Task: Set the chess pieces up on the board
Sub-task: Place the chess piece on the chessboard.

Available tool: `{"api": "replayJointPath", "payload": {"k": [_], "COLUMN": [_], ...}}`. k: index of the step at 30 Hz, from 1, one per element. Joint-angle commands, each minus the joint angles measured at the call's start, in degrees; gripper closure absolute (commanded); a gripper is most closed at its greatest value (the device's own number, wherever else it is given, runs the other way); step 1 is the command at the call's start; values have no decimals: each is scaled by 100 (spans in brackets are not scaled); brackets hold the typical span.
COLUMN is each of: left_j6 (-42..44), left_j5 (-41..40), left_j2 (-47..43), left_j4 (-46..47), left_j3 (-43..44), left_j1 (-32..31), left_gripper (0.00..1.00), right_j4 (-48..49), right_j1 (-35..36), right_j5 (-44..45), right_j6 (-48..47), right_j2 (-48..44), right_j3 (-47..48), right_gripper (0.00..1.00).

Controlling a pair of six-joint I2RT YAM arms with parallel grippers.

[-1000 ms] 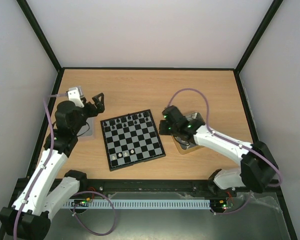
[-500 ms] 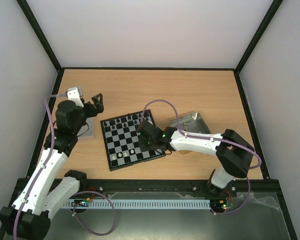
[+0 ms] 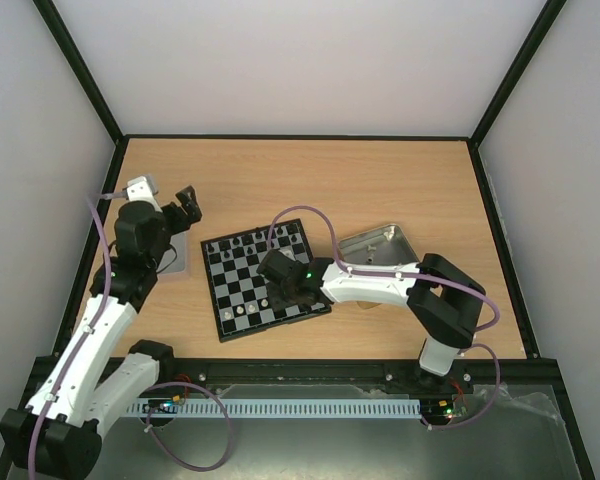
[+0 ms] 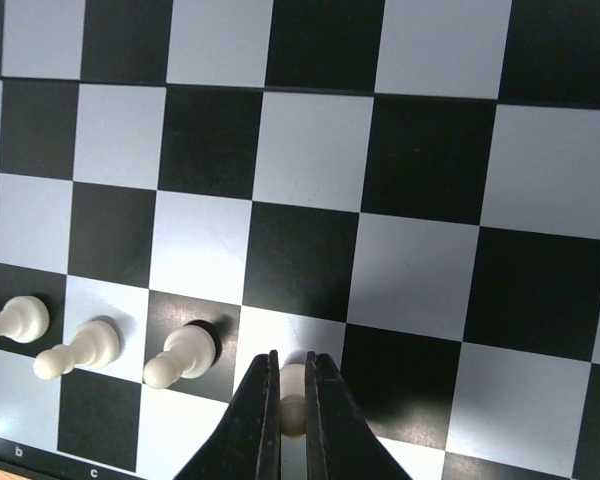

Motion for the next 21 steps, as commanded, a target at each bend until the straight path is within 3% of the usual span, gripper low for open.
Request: {"api": "replayJointPath", "payload": {"k": [1, 14, 21], "left_j6": [-44, 133, 275], "left_j5": [-160, 62, 326], "left_j2": [-79, -802, -989], "left_j4": [212, 525, 722], "left_j3": [-204, -476, -609], "left_j1": [4, 13, 14], "left_gripper": [0, 0, 0], "right_j4": [-292, 3, -49], "right_j1": [81, 90, 90], "right_j5": [197, -11, 264], "right_j6": [16, -6, 165], "right_j2": [85, 234, 81], "right_j3": [195, 185, 262], "right_gripper": [97, 95, 77]}}
